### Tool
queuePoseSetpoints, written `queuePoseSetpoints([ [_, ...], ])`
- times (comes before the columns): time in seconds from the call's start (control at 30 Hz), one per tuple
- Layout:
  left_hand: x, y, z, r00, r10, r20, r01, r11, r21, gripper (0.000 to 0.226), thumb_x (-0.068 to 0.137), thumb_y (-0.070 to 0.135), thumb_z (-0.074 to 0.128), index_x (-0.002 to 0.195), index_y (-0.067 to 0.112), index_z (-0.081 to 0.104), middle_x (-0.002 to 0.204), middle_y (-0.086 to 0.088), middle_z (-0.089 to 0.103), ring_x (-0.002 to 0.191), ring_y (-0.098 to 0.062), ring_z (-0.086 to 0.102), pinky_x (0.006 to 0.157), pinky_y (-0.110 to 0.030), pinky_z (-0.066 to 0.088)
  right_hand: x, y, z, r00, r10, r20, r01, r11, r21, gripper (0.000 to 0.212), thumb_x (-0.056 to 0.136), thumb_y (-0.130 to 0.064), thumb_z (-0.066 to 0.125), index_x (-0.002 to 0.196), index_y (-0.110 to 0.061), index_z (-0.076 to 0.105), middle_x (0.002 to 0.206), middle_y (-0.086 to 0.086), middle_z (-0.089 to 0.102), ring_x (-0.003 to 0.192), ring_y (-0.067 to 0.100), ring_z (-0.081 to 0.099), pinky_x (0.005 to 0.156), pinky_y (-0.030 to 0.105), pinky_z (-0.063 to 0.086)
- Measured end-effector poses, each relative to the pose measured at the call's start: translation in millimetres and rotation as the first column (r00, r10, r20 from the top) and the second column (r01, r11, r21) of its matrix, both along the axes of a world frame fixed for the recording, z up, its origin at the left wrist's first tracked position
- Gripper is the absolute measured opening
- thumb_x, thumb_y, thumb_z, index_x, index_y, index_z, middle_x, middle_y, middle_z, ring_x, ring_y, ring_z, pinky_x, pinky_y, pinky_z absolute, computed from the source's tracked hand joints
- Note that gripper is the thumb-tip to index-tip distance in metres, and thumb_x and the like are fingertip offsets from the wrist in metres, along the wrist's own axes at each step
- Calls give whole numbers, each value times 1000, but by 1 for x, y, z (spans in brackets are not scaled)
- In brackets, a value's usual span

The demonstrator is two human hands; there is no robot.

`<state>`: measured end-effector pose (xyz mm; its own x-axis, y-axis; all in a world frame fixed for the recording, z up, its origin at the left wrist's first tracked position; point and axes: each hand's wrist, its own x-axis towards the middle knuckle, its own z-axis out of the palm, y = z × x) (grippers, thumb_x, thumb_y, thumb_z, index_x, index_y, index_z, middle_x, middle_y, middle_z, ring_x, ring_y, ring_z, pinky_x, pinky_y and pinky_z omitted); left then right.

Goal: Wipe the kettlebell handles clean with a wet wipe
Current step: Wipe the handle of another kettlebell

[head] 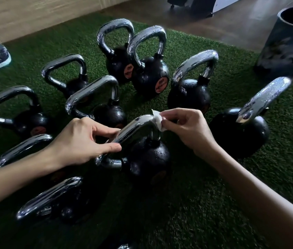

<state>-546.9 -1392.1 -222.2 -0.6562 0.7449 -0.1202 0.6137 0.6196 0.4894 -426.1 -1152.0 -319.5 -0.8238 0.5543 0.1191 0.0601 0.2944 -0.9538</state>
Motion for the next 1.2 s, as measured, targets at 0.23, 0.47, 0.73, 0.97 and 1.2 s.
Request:
queuePoseSetpoints([
  [0.23, 19, 25, -3, 997, -59, -48, 61, 998, 29, 41, 73, 56, 82, 111, 44, 76, 83, 27, 73, 44, 14, 50, 47, -6, 30, 31, 8, -7, 989, -121, 87, 131, 984, -118, 18, 76, -22, 89, 91, -20, 78, 84, -4, 78, 78, 7, 73, 74, 26, 56],
  [0.47, 27, 53, 11, 991, 7, 133, -33, 980, 198, 37, 76, 58, 78, 108, 42, 77, 84, 31, 73, 68, 7, 68, 59, -6, 47, 52, 5, 46, 983, -68, -170, -25, 872, -489, 29, 72, -10, 82, 100, -7, 75, 93, 14, 78, 78, 18, 73, 71, 25, 58],
  [0.73, 40, 70, 25, 851, 8, 525, -243, 893, 380, 31, 76, 45, 82, 102, 29, 81, 64, 15, 72, 52, 9, 59, 55, -5, 43, 33, -20, 65, 978, 0, -209, -103, 870, -482, 18, 78, -10, 82, 95, -3, 79, 80, 17, 76, 62, 13, 69, 58, 18, 51],
  [0.97, 30, 59, 24, 891, 82, 447, -266, 892, 366, 21, 78, 40, 84, 94, 27, 83, 86, 6, 79, 88, -14, 76, 87, -35, 61, 36, -1, 70, 989, 144, -43, -150, 957, -250, 23, 83, -15, 80, 106, -18, 80, 72, -9, 74, 49, 1, 45, 55, 14, 41],
  [1.2, 17, 45, 11, 995, -20, -95, 34, 987, 154, 9, 80, 39, 84, 88, 42, 81, 79, 23, 76, 73, 15, 66, 64, -5, 49, 21, 19, 56, 923, 213, 320, -367, 736, 569, 52, 71, -43, 89, 121, -42, 73, 118, -21, 72, 98, -13, 61, 82, 6, 43],
])
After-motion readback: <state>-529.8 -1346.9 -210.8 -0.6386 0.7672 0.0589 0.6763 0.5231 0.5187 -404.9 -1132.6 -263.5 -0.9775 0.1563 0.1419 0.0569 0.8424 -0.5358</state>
